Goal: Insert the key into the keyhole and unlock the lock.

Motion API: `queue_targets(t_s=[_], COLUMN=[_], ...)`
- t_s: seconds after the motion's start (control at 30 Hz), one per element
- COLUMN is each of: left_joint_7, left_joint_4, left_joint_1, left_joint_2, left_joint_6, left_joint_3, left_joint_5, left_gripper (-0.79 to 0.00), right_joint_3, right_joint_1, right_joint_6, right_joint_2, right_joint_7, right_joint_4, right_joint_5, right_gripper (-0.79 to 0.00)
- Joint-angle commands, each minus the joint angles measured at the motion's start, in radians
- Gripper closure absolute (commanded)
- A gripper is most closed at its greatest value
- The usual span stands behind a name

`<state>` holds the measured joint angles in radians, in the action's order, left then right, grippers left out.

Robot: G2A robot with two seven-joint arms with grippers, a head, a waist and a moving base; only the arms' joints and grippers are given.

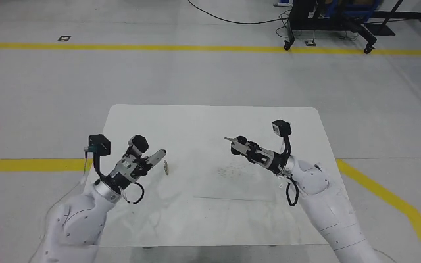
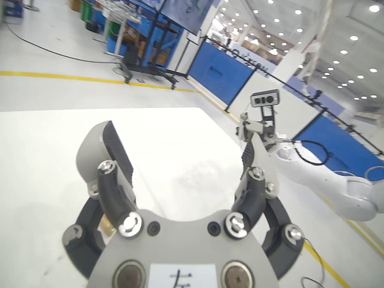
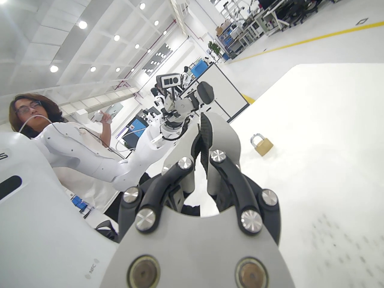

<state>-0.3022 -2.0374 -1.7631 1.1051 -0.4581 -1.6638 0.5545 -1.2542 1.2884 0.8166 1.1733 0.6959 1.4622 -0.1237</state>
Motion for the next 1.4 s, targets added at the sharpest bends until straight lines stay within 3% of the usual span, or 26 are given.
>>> queue_targets(t_s=[0.0, 0.17, 0.37, 0.63, 0.83, 0.87, 1.0, 1.07, 1.13, 1.3, 1.37], left_joint_7=[0.026, 0.102, 0.178, 0.187, 0.189, 0.184, 0.168, 0.152, 0.138, 0.123, 0.119], left_joint_4=[-0.065, -0.094, -0.006, 0.120, 0.200, 0.215, 0.253, 0.267, 0.275, 0.286, 0.289], left_joint_1=[-0.087, -0.209, -0.233, -0.117, -0.005, 0.014, 0.065, 0.080, 0.088, 0.101, 0.107], left_joint_2=[0.000, 0.005, 0.016, 0.029, 0.047, 0.049, 0.058, 0.060, 0.061, 0.064, 0.065], left_joint_6=[0.064, 0.148, 0.300, 0.302, 0.398, 0.412, 0.451, 0.457, 0.459, 0.467, 0.466], left_joint_3=[-0.060, -0.083, 0.011, 0.164, 0.260, 0.272, 0.316, 0.327, 0.333, 0.339, 0.344], left_joint_5=[0.090, 0.293, 0.518, 0.588, 0.593, 0.607, 0.622, 0.632, 0.643, 0.651, 0.651], left_gripper=[-0.785, -0.785, -0.785, -0.785, -0.779, -0.736, -0.693, -0.625, -0.536, -0.477, -0.413], right_joint_3=[0.001, 0.001, 0.001, 0.001, 0.001, 0.001, 0.001, 0.001, 0.001, 0.001, 0.001], right_joint_1=[0.000, 0.000, 0.000, 0.000, 0.000, 0.000, 0.000, 0.000, 0.000, 0.000, 0.000], right_joint_6=[0.000, 0.000, 0.000, 0.000, 0.000, 0.000, 0.000, 0.000, 0.000, 0.000, 0.000], right_joint_2=[0.000, 0.000, 0.000, 0.000, 0.000, 0.000, 0.000, 0.000, 0.000, 0.000, 0.000], right_joint_7=[0.001, 0.001, 0.001, 0.001, 0.001, 0.001, 0.001, 0.001, 0.001, 0.001, 0.001], right_joint_4=[0.000, 0.000, 0.000, 0.000, 0.000, 0.000, 0.000, 0.000, 0.000, 0.000, 0.000], right_joint_5=[0.000, 0.000, 0.000, 0.000, 0.000, 0.000, 0.000, 0.000, 0.000, 0.000, 0.000], right_gripper=[0.000, 0.000, 0.000, 0.000, 0.000, 0.000, 0.000, 0.000, 0.000, 0.000, 0.000])
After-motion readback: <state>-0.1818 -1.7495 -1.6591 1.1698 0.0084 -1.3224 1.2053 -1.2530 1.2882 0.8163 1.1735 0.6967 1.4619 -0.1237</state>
